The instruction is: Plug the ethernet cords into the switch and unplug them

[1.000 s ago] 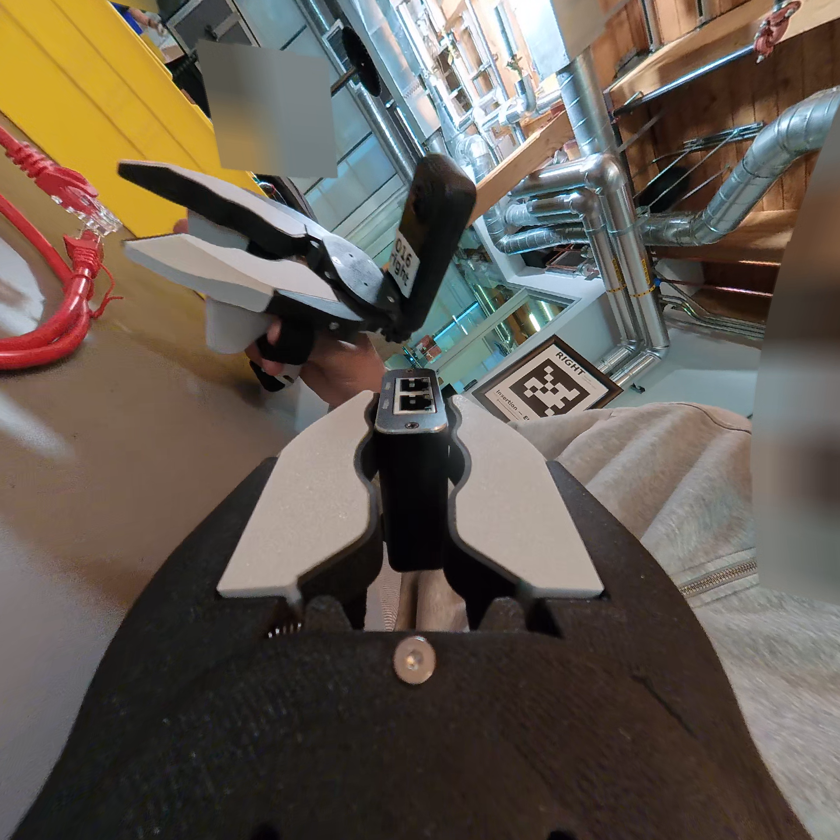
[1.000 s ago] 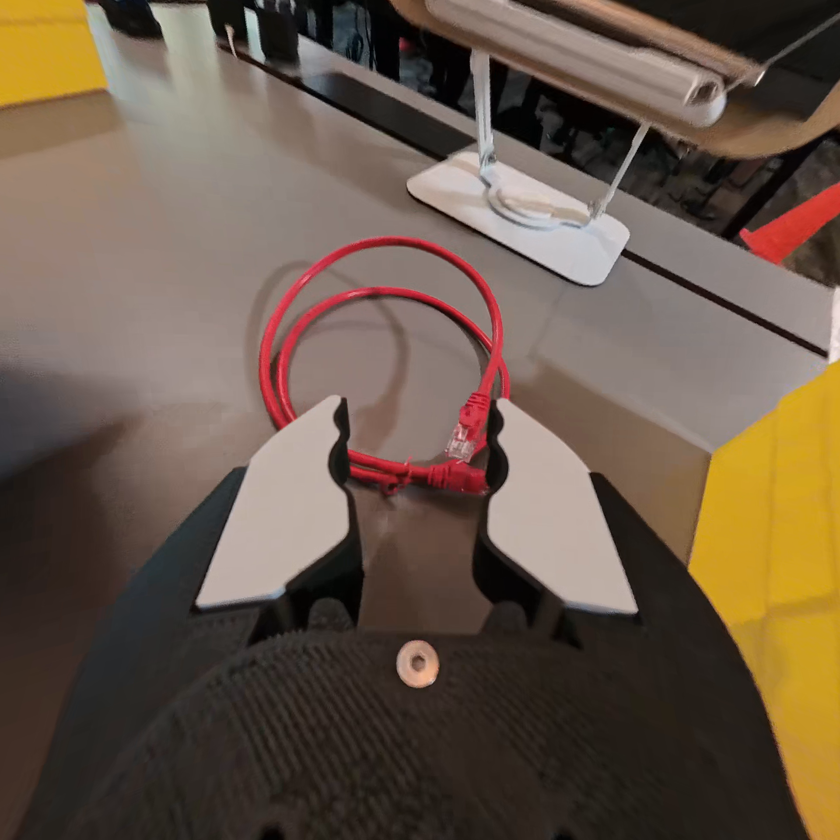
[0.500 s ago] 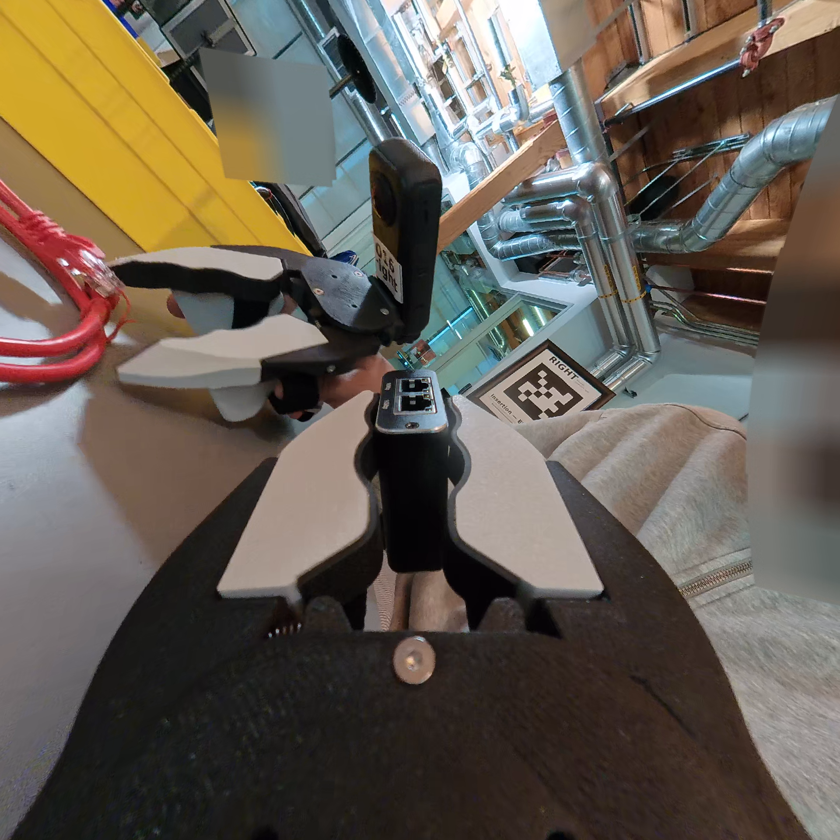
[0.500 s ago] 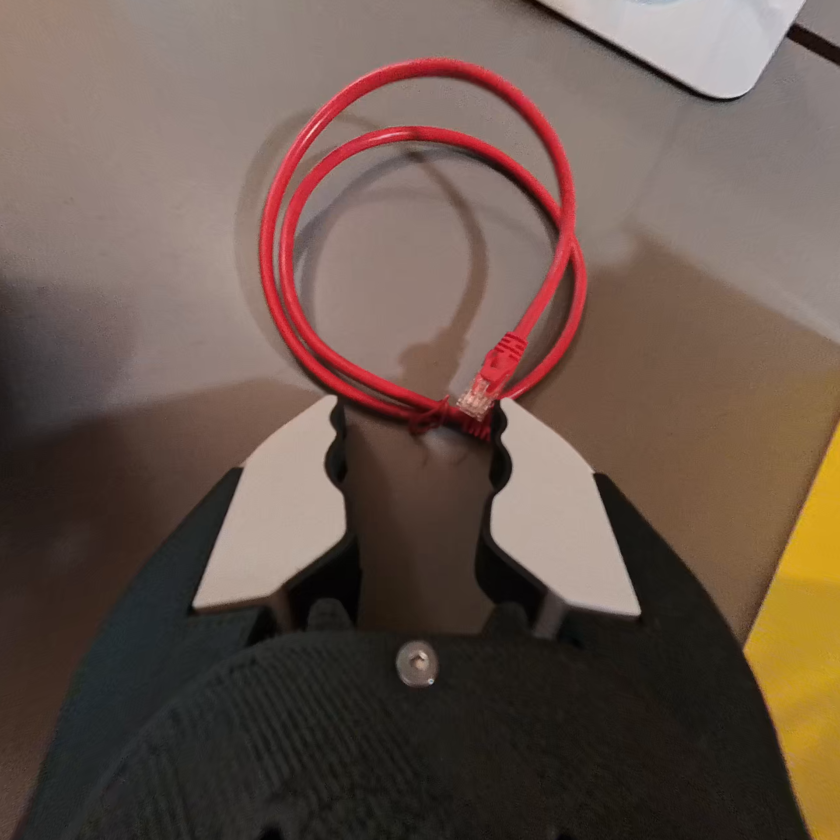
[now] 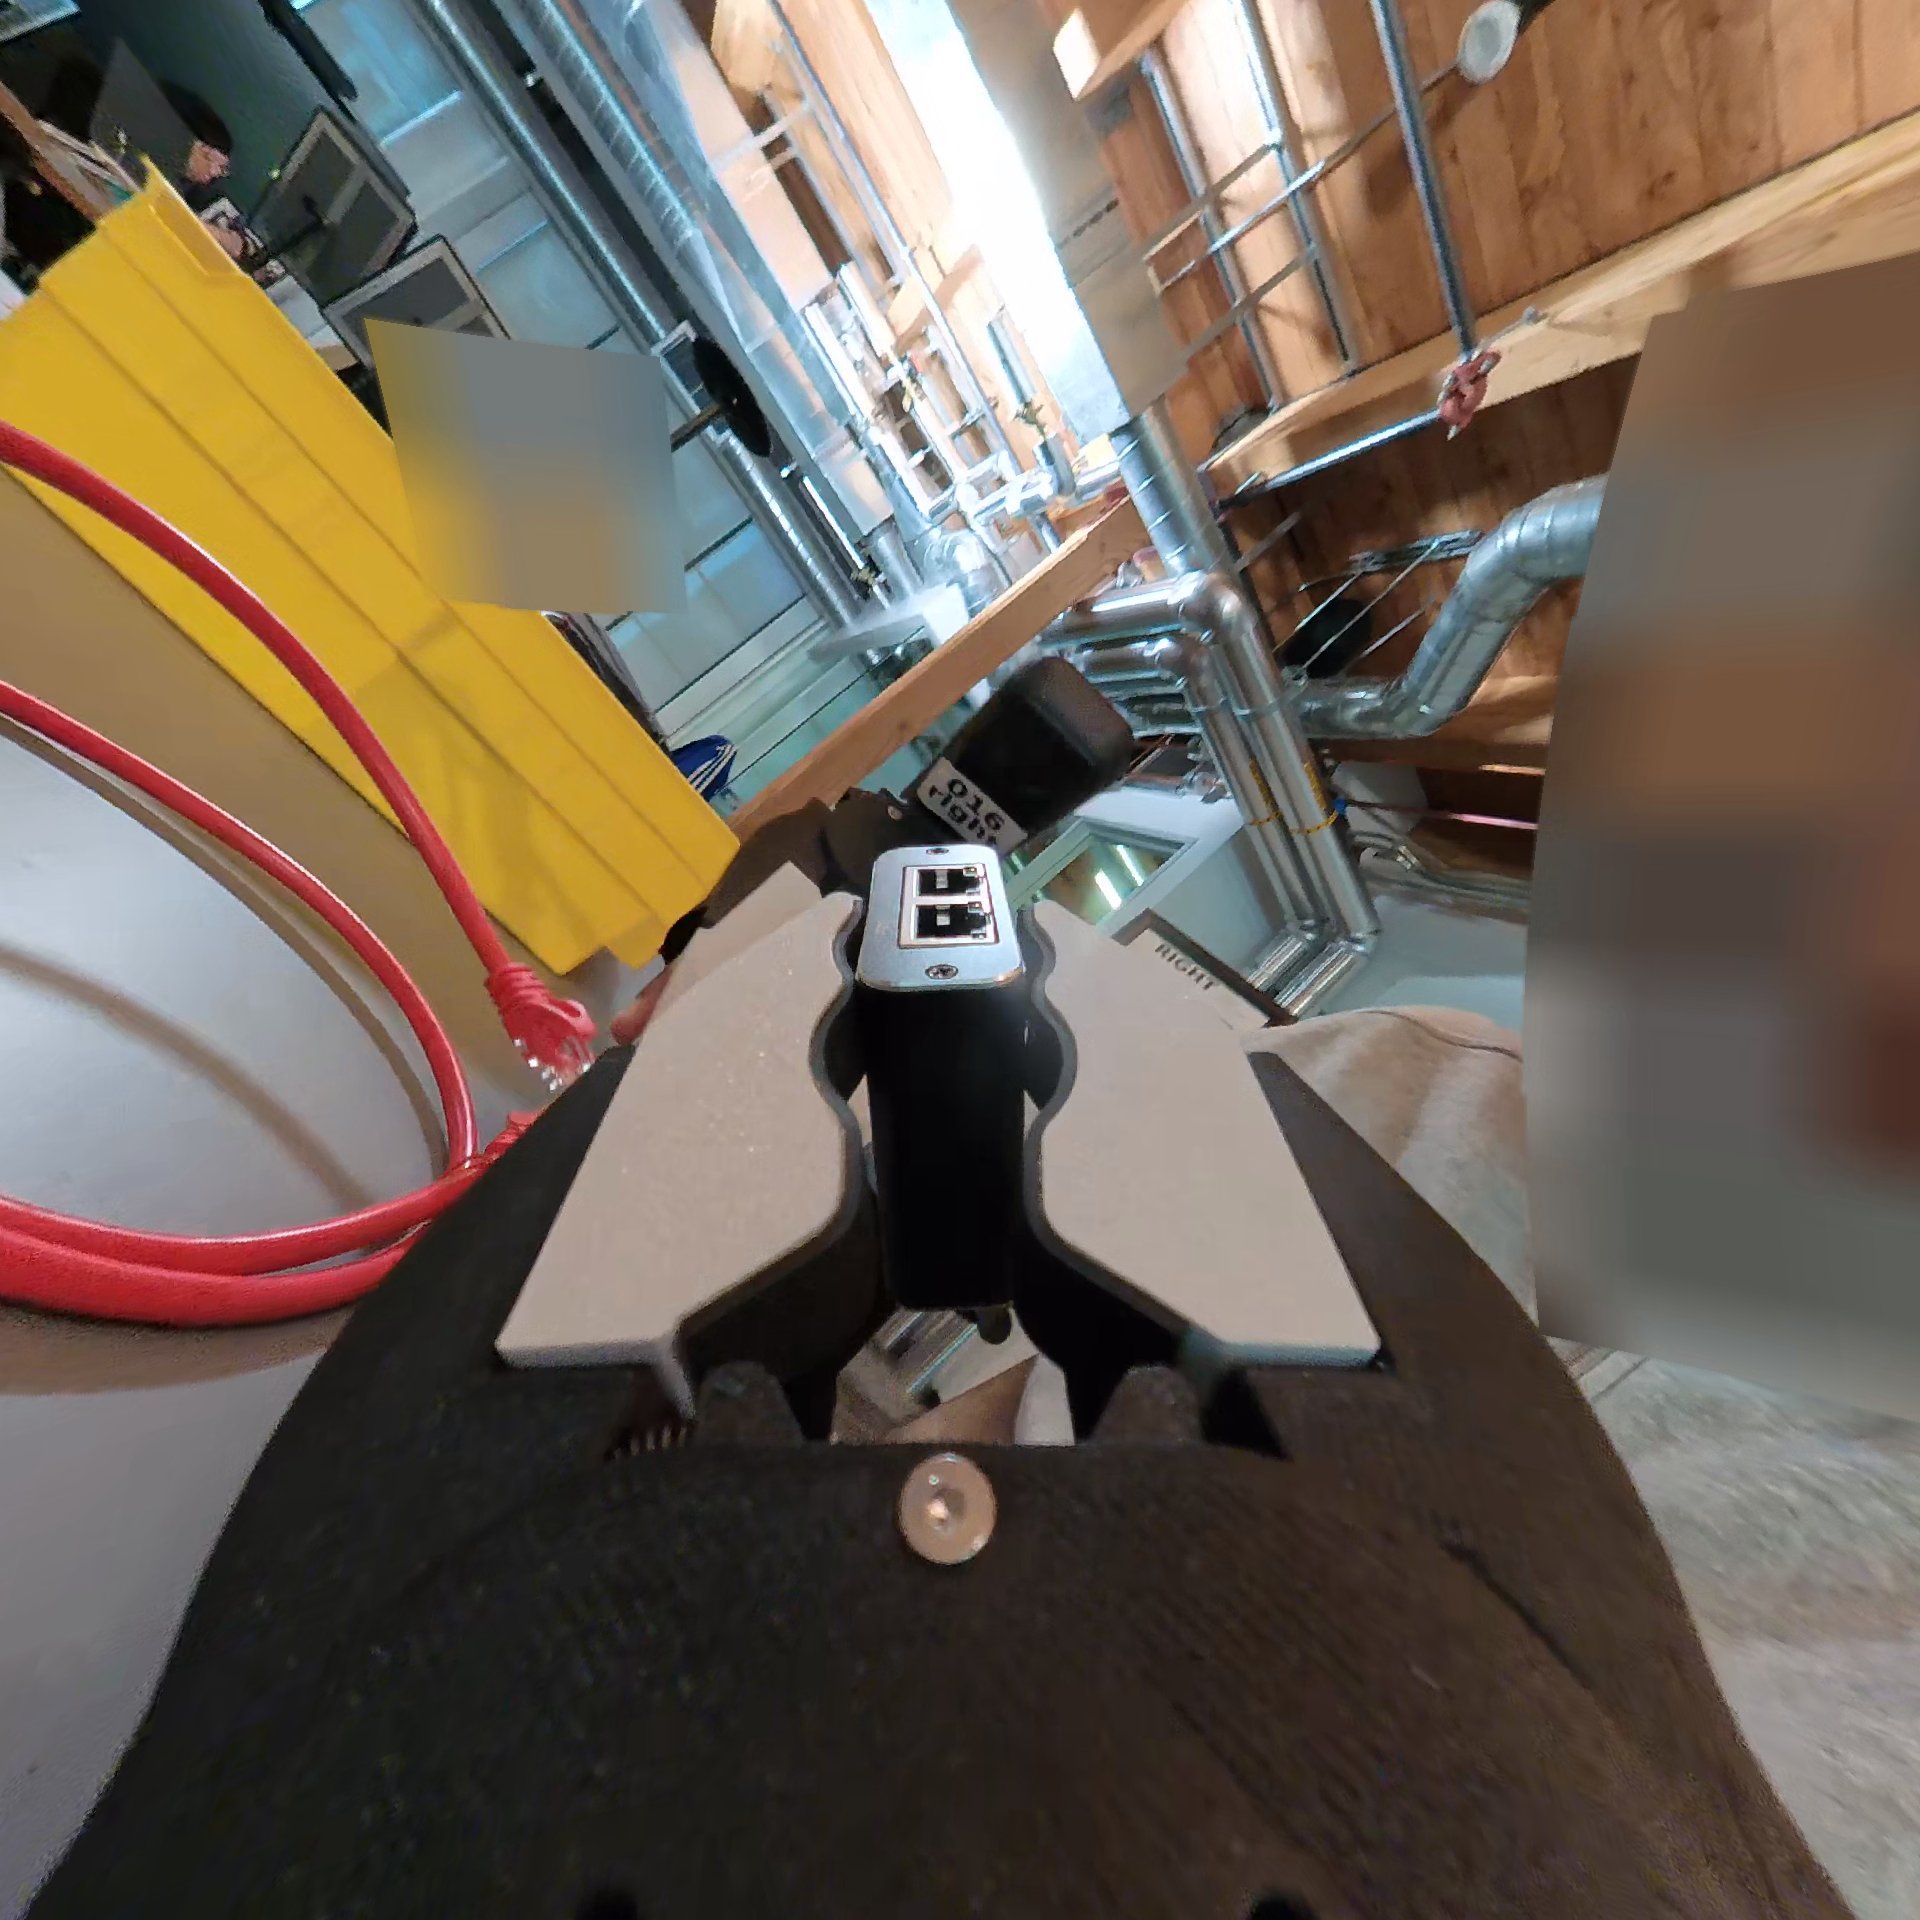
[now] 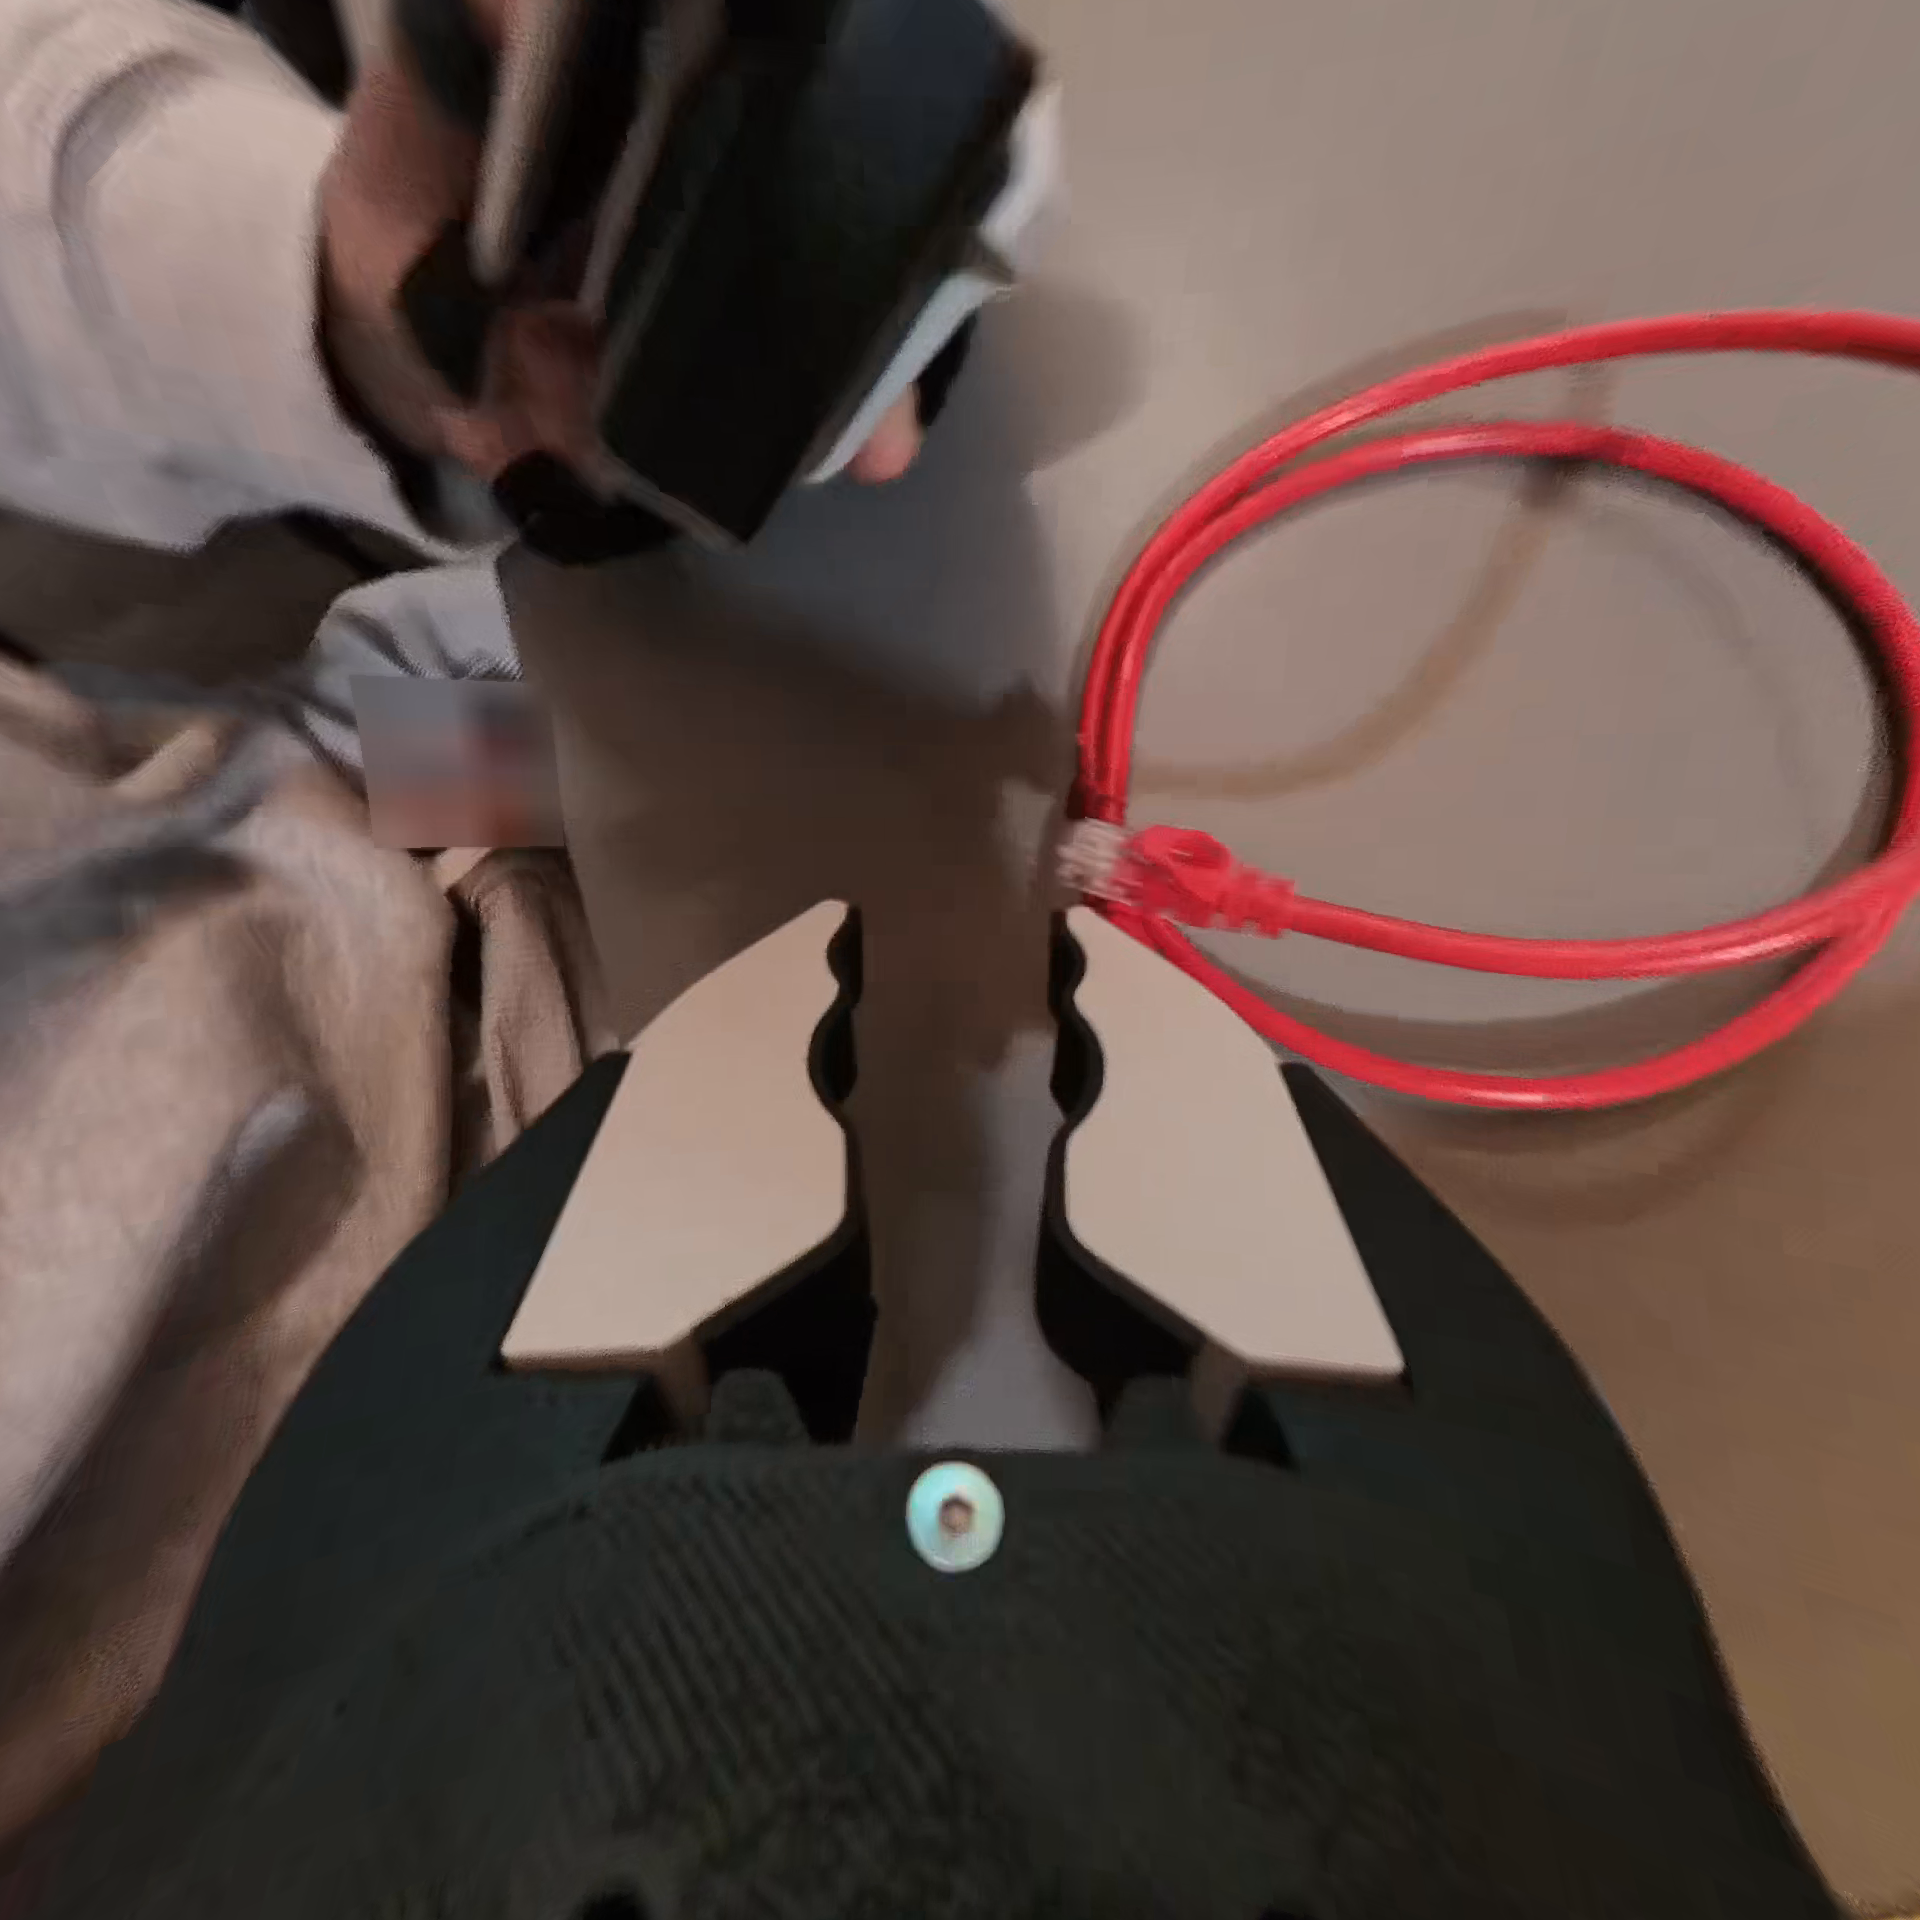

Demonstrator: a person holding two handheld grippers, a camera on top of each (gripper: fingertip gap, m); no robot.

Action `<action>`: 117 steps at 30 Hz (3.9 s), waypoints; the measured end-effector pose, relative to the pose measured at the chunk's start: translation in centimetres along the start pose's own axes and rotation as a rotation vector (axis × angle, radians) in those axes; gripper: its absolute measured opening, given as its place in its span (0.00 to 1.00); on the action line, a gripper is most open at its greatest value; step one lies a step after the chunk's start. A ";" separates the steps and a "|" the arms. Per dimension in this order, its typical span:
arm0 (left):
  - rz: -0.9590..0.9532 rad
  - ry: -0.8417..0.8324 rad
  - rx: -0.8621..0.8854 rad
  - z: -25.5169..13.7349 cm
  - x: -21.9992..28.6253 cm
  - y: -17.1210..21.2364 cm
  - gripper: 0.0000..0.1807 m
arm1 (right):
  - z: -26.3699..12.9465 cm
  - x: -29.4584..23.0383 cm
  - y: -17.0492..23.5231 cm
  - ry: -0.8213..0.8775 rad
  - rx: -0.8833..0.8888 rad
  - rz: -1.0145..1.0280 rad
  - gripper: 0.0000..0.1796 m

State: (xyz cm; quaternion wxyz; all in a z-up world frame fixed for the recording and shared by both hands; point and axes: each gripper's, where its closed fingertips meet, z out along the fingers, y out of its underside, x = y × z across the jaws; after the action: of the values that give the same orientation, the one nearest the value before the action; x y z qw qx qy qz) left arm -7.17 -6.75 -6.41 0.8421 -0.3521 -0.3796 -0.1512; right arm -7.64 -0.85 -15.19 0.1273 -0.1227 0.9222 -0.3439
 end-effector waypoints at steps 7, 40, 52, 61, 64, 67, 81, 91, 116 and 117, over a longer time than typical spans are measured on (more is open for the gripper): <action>-0.053 0.032 0.027 -0.2 -0.1 -0.4 0.14 | -2.6 1.4 -3.3 0.113 0.244 -0.145 0.20; -0.049 0.052 0.069 -0.5 0.2 -1.0 0.13 | 1.2 4.3 1.1 0.340 -0.102 -0.291 0.13; -0.045 0.024 0.076 -0.6 -0.3 -1.2 0.13 | -8.1 6.9 -5.9 0.526 0.447 -0.027 0.12; -0.061 0.026 0.091 -0.7 -0.4 -1.4 0.13 | -26.0 5.9 -4.7 0.944 0.761 0.006 0.11; -0.067 0.026 0.099 -0.8 -0.5 -1.5 0.13 | -28.5 5.5 -0.6 1.165 0.670 -0.017 0.12; -0.067 0.021 0.106 -0.8 -0.6 -1.6 0.13 | -27.9 6.4 3.4 1.307 0.466 -0.058 0.11; -0.055 0.009 0.082 -0.6 -0.6 -1.2 0.13 | -20.1 10.8 8.9 1.056 0.219 0.195 0.25; -0.014 -0.075 0.030 -0.1 -1.3 -0.4 0.13 | -23.7 8.9 5.0 1.083 0.552 0.142 0.24; 0.493 -0.691 -0.878 31.9 -21.1 -8.9 0.14 | -19.5 1.3 7.3 0.765 0.669 0.261 0.17; 0.435 -0.710 -0.896 32.4 -22.4 -8.6 0.14 | -19.9 1.3 7.7 0.803 0.639 0.232 0.17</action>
State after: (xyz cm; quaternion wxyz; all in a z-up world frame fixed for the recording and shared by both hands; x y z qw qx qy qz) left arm -43.84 9.80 -3.92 0.4458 -0.7703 -0.4559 0.0058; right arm -16.31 16.33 -5.99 -0.1679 0.1666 0.7549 -0.6116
